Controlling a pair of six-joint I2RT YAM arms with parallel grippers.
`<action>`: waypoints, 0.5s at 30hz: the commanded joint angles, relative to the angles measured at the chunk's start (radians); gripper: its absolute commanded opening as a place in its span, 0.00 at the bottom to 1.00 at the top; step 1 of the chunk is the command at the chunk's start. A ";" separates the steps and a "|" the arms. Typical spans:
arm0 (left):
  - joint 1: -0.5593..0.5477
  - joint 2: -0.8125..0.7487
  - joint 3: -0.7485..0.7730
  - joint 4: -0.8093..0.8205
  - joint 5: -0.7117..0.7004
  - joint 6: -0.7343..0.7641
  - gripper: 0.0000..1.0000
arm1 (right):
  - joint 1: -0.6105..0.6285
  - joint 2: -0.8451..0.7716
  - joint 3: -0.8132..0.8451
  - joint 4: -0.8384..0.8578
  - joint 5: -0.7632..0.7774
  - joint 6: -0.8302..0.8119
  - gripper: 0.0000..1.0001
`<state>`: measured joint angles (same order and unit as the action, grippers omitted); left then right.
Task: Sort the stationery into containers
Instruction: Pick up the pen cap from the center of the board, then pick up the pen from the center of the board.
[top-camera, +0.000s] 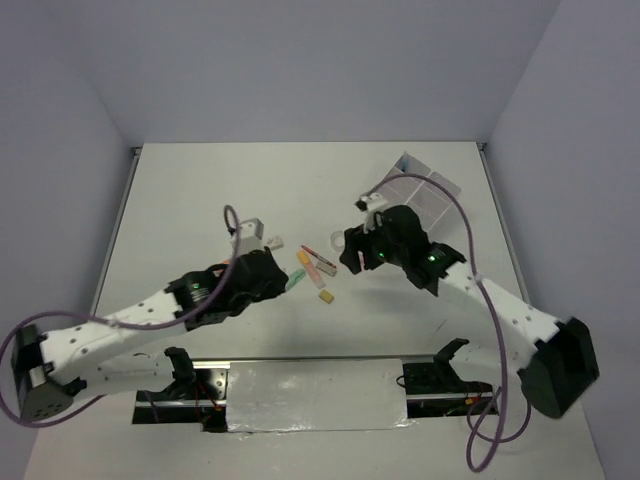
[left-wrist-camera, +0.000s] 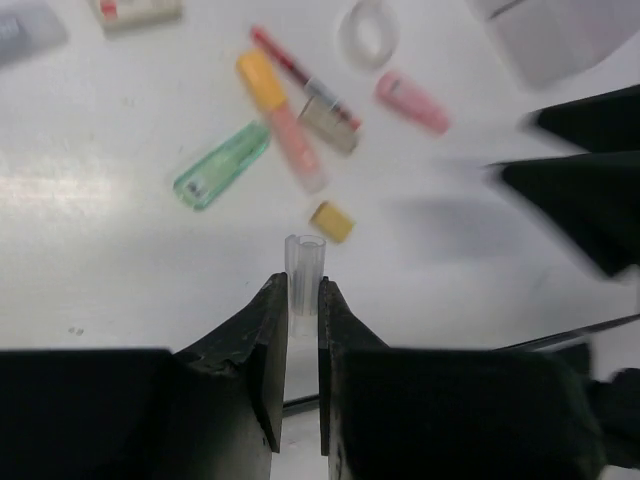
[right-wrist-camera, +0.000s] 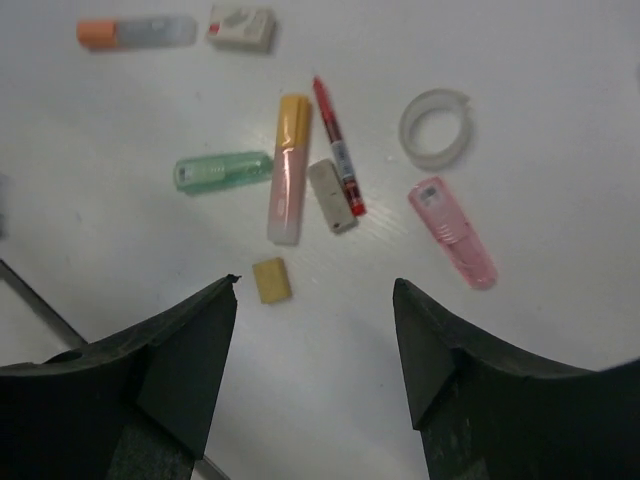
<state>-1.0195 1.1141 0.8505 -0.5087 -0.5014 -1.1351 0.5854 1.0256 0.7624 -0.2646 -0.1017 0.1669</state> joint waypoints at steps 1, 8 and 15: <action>0.015 -0.161 0.060 -0.066 -0.100 0.161 0.00 | 0.069 0.203 0.126 -0.017 -0.167 -0.116 0.69; 0.039 -0.402 0.134 -0.215 -0.175 0.339 0.00 | 0.122 0.617 0.415 -0.099 0.028 -0.274 0.53; 0.041 -0.614 0.084 -0.206 -0.169 0.451 0.00 | 0.123 0.833 0.584 -0.157 0.072 -0.337 0.53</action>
<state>-0.9836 0.5644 0.9466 -0.7033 -0.6434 -0.7654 0.7090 1.8225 1.2728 -0.3885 -0.0692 -0.1146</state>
